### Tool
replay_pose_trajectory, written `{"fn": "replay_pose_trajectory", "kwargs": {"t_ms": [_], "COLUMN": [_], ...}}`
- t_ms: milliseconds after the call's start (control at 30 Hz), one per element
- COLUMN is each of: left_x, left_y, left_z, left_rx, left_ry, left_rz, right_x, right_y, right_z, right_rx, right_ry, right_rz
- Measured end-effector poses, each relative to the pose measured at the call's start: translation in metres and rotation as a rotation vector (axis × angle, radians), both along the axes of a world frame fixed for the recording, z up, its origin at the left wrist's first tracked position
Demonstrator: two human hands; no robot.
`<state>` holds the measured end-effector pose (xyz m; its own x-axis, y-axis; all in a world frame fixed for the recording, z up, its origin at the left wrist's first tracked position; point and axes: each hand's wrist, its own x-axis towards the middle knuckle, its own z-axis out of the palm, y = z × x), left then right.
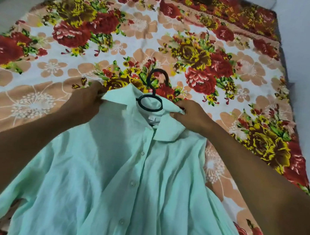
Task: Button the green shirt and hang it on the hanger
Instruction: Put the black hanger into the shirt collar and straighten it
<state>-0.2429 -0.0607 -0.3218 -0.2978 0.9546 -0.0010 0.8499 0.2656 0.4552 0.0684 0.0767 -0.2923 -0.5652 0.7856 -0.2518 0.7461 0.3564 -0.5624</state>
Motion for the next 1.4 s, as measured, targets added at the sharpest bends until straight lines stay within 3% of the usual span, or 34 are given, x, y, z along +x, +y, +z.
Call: {"fn": "replay_pose_trajectory", "kwargs": {"t_ms": [100,167,267,367,433,567,833,967,1067,1200,1267,1400], "left_x": [-0.013,-0.017,-0.018,-0.018,-0.019,-0.014,0.004,0.02,0.034,0.049,0.049,0.045], "left_y": [-0.009,-0.012,-0.018,-0.029,-0.036,-0.061,-0.152,-0.2,-0.229,-0.264,-0.278,-0.294], "left_z": [0.049,0.095,0.192,0.296,0.369,0.495,0.703,0.759,0.781,0.797,0.799,0.804], "left_rx": [0.09,0.172,0.292,0.37,0.414,0.412,0.545,0.536,0.627,0.659,0.644,0.632], "left_ry": [-0.023,-0.053,-0.074,-0.083,-0.113,-0.235,-0.234,-0.136,-0.172,-0.195,-0.191,-0.17], "left_rz": [-0.186,-0.203,-0.22,-0.226,-0.257,-0.33,-0.404,-0.436,-0.363,-0.261,-0.255,-0.302], "right_x": [0.022,0.029,0.037,0.052,0.064,0.077,0.101,0.103,0.104,0.118,0.123,0.122], "right_y": [-0.012,-0.021,-0.033,-0.045,-0.057,-0.094,-0.194,-0.233,-0.263,-0.311,-0.328,-0.352], "right_z": [0.059,0.111,0.205,0.301,0.364,0.478,0.675,0.728,0.754,0.781,0.787,0.789], "right_rx": [-0.043,-0.096,-0.151,-0.197,-0.117,0.083,0.512,0.618,0.615,0.385,0.384,0.482], "right_ry": [0.211,0.285,0.27,0.128,0.114,0.346,0.705,0.715,0.673,0.45,0.385,0.62], "right_rz": [-0.004,-0.019,0.002,0.034,0.01,-0.096,-0.115,-0.095,-0.111,-0.007,0.002,-0.097]}}
